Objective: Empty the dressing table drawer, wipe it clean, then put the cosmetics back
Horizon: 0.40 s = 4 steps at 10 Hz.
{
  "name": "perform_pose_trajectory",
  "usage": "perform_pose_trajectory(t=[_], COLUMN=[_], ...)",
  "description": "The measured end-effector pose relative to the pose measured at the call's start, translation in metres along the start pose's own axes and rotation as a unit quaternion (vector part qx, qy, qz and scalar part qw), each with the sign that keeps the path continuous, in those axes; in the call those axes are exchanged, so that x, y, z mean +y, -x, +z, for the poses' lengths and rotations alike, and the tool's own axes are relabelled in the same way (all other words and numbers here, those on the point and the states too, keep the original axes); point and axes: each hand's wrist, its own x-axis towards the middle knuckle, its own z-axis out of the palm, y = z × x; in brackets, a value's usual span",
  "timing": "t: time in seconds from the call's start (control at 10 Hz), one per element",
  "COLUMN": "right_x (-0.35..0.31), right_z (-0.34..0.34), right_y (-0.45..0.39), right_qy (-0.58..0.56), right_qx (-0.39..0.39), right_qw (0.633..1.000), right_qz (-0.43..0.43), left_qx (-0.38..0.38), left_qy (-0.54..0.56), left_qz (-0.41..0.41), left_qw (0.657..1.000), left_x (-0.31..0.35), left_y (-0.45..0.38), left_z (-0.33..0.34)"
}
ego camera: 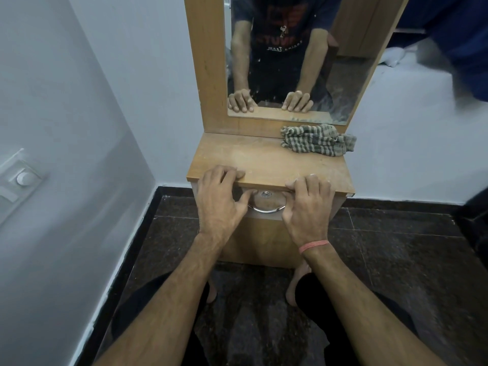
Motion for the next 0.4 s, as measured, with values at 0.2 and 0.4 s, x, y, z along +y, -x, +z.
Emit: perform_pose_trajectory(t=[0.2, 0.4], right_x=[-0.005, -0.013], right_z=[-0.005, -0.030], right_y=[-0.002, -0.017], right_qy=[0.019, 0.007], right_qx=[-0.039, -0.126], right_qw=[0.999, 0.992], right_qz=[0.011, -0.004], left_qx=[-0.032, -0.084], left_qy=[-0.004, -0.021], left_qz=[-0.002, 0.012], left_qw=[0.999, 0.996], left_x=[0.003, 0.021], left_y=[0.000, -0.012], left_z=[-0.005, -0.027])
